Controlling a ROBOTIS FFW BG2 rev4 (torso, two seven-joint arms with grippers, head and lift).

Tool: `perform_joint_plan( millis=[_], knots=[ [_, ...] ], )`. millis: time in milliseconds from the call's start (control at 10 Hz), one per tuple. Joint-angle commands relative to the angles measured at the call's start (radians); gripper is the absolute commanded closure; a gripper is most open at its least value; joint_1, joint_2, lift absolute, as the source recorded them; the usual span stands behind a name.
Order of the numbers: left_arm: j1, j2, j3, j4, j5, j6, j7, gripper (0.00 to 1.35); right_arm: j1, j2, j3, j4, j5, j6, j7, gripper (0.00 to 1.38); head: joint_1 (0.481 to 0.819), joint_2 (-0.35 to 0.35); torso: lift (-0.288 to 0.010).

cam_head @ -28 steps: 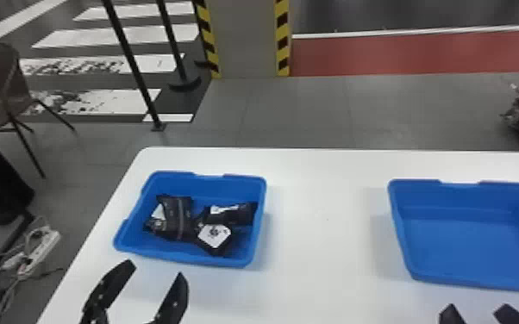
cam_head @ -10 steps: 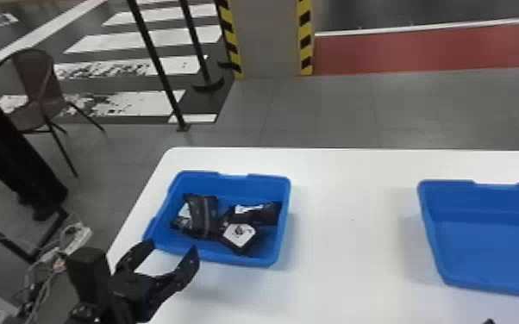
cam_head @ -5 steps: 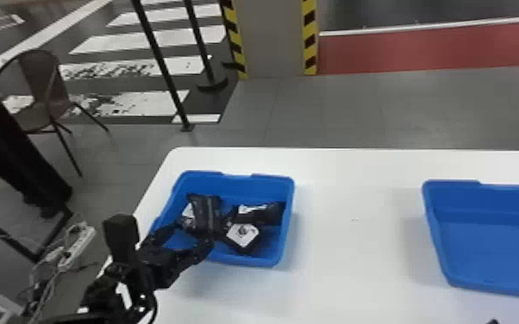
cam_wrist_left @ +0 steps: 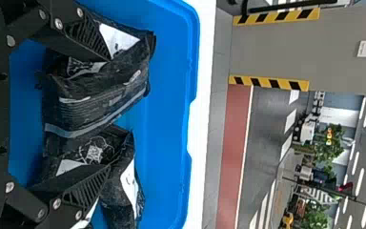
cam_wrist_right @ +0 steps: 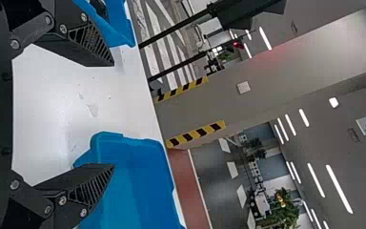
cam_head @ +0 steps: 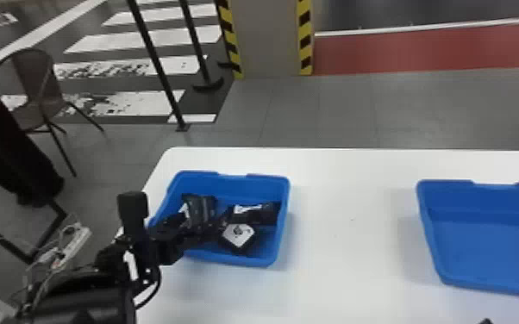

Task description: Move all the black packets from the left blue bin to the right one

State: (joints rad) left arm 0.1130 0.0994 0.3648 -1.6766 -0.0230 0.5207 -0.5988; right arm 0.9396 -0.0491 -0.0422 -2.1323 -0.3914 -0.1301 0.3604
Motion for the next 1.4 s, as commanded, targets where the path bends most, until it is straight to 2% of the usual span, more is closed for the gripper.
perform_joint_plan(
  millis=[0, 100, 300, 400, 600, 700, 900, 1000, 1100, 1300],
  knots=[
    [-0.054, 0.016, -0.001, 0.058, -0.018, 0.044, -0.033, 0.53, -0.005, 0.0, 0.004, 0.003, -0.003, 0.0, 0.0, 0.29, 0.695, 0.23, -0.11],
    [-0.062, 0.016, 0.002, 0.063, -0.023, 0.073, -0.038, 0.83, -0.007, 0.0, 0.005, 0.011, -0.006, 0.0, 0.0, 0.29, 0.695, 0.226, -0.11],
    [-0.066, 0.014, 0.006, 0.063, -0.051, 0.093, -0.055, 0.82, -0.005, 0.0, 0.008, 0.013, -0.009, 0.0, 0.0, 0.29, 0.695, 0.231, -0.11],
    [-0.069, 0.016, 0.005, 0.063, -0.069, 0.112, -0.062, 1.28, -0.007, 0.0, 0.008, 0.013, -0.011, 0.0, 0.0, 0.29, 0.695, 0.232, -0.11],
    [-0.052, -0.004, 0.04, 0.06, -0.038, 0.034, -0.075, 1.2, -0.007, 0.0, 0.01, 0.011, -0.011, 0.0, 0.0, 0.29, 0.695, 0.24, -0.11],
    [-0.025, -0.006, 0.043, 0.029, 0.003, 0.004, -0.102, 1.2, -0.009, 0.0, 0.016, 0.001, -0.014, 0.0, 0.002, 0.29, 0.695, 0.244, -0.11],
    [0.12, -0.024, 0.042, -0.259, 0.092, 0.098, -0.147, 1.2, -0.029, 0.0, 0.028, -0.007, -0.032, 0.0, 0.017, 0.29, 0.695, 0.228, -0.11],
    [0.174, -0.03, 0.029, -0.34, 0.141, 0.13, -0.187, 1.2, -0.044, 0.0, 0.038, -0.004, -0.044, 0.002, 0.038, 0.29, 0.695, 0.222, -0.11],
    [0.199, -0.033, 0.005, -0.349, 0.196, 0.13, -0.243, 1.2, -0.068, 0.0, 0.045, -0.004, -0.053, 0.029, 0.065, 0.29, 0.695, 0.204, -0.11],
    [0.211, -0.044, -0.063, -0.349, 0.219, 0.152, -0.334, 1.2, -0.144, -0.002, 0.053, -0.004, -0.066, 0.152, 0.15, 0.29, 0.695, 0.142, -0.11]
  ],
)
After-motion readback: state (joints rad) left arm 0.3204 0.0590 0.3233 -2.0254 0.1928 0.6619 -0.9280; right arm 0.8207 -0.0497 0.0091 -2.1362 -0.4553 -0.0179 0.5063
